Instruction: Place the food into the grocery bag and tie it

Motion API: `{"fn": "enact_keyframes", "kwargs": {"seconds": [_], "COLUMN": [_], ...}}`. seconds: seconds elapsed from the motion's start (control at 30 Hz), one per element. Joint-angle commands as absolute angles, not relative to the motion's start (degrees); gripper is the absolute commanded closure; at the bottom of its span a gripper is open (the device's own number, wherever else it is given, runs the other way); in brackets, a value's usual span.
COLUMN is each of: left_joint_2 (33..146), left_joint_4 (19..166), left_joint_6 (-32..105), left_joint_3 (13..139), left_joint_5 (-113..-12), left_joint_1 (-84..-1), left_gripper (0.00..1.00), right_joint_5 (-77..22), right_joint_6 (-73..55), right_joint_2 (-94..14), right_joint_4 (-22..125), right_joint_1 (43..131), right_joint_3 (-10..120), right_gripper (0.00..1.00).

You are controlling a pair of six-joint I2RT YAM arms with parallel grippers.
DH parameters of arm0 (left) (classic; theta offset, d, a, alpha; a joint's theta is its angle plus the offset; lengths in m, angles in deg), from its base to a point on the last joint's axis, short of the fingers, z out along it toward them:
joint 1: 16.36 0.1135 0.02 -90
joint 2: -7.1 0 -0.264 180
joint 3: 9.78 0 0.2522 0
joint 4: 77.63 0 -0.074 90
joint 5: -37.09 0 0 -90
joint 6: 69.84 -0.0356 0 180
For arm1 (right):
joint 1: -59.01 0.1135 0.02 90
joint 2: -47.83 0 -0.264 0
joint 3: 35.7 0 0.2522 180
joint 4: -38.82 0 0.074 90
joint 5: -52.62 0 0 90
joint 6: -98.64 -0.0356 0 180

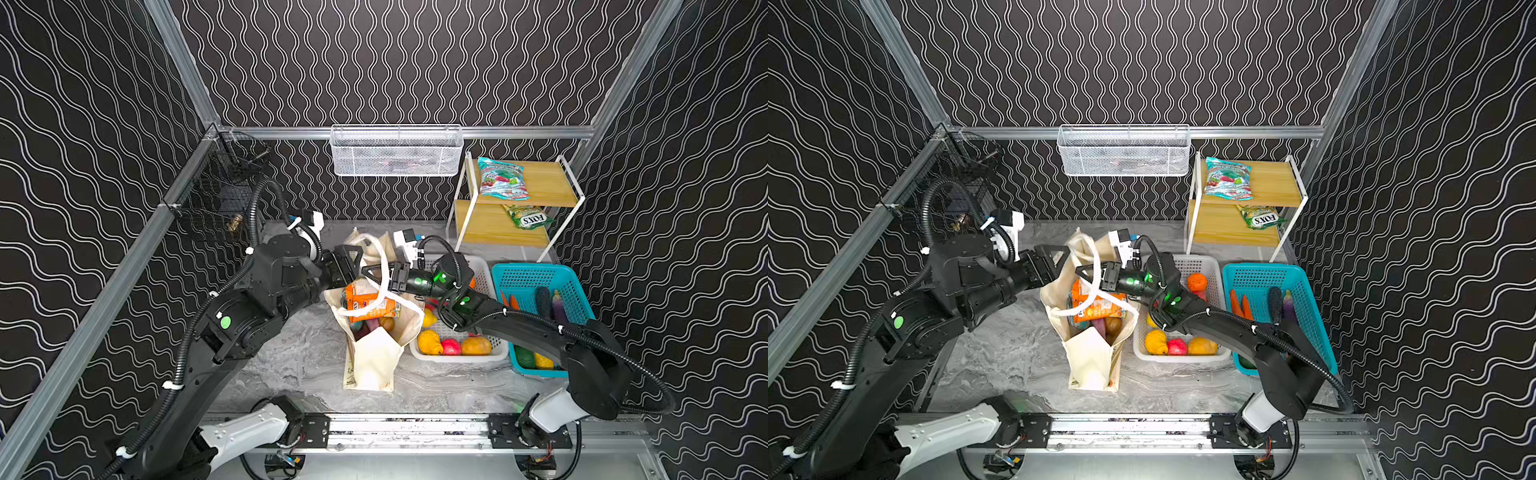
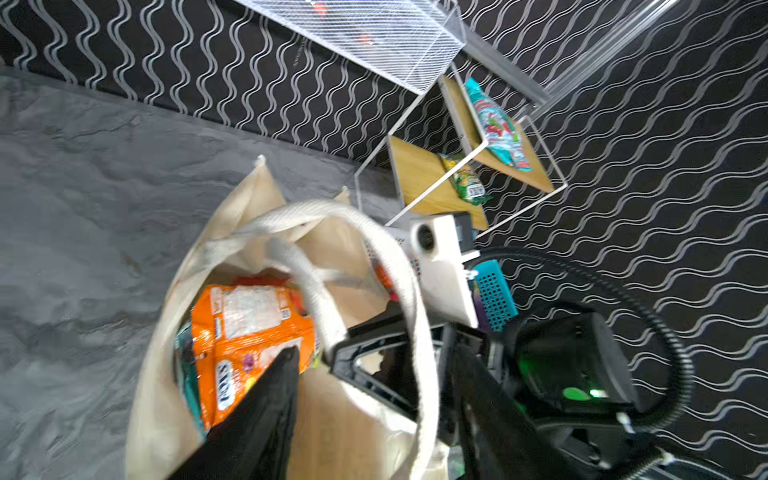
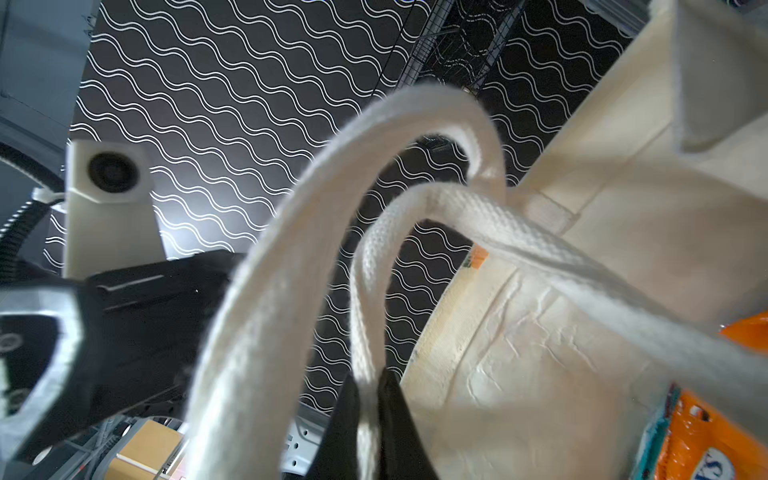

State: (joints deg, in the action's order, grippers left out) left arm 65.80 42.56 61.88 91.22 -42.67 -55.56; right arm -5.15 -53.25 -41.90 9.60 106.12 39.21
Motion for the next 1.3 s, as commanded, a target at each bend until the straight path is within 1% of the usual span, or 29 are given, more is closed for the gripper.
{"fn": "enact_keyframes", "kwargs": {"seconds": [0.0,0.1,0.2,0.3,0.47,0.67,0.8,1.03,1.1,1.27], "left_joint_2": [65.15,64.74,64.84,65.72,66.27,66.93,67.21,68.42,68.85,69.46], "left_joint_4": [39.92,42.47,46.74,51.31,57.34,58.96,58.51,58.84,59.71,59.78], "left_joint_6": [63.91,65.51,67.16,69.09,72.5,74.82,75.05,74.34,74.5,74.58], "left_joint_3": [89.17,86.87,84.8,82.82,80.15,78.57,77.64,78.48,78.42,78.07], "left_joint_5": [-42.75,-48.0,-54.29,-59.59,-64.07,-66.36,-65.43,-64.14,-64.57,-64.28], "left_joint_1": [-54.2,-50.74,-46.97,-45.21,-45.02,-45.01,-45.01,-45.01,-45.03,-45.02], "left_gripper": [0.38,0.34,0.31,0.3,0.3,0.32,0.38,0.52,0.57,0.71], "right_joint_5": [-3.99,-3.75,-3.46,-3.37,-2.93,-2.59,-2.67,-2.31,-1.99,-1.61], "right_joint_6": [-52.44,-52.36,-52.62,-52.36,-51.88,-52.09,-51.61,-50.52,-50.81,-50.82], "right_joint_2": [-41.6,-41.69,-41.75,-41.6,-41.55,-41.55,-40.71,-39.77,-39.87,-39.58], "right_joint_4": [7.17,7.14,6.7,6.88,7.05,5.73,5.78,6.98,6.58,6.59], "right_joint_1": [106.11,106.11,106.11,106.11,106.11,106.11,106.08,106.11,106.11,106.11], "right_joint_3": [39.57,39.51,39.22,39.15,39.24,38.82,38.33,38.11,38.12,37.77], "right_gripper": [0.88,0.88,0.88,0.88,0.88,0.88,0.84,0.84,0.84,0.84]}}
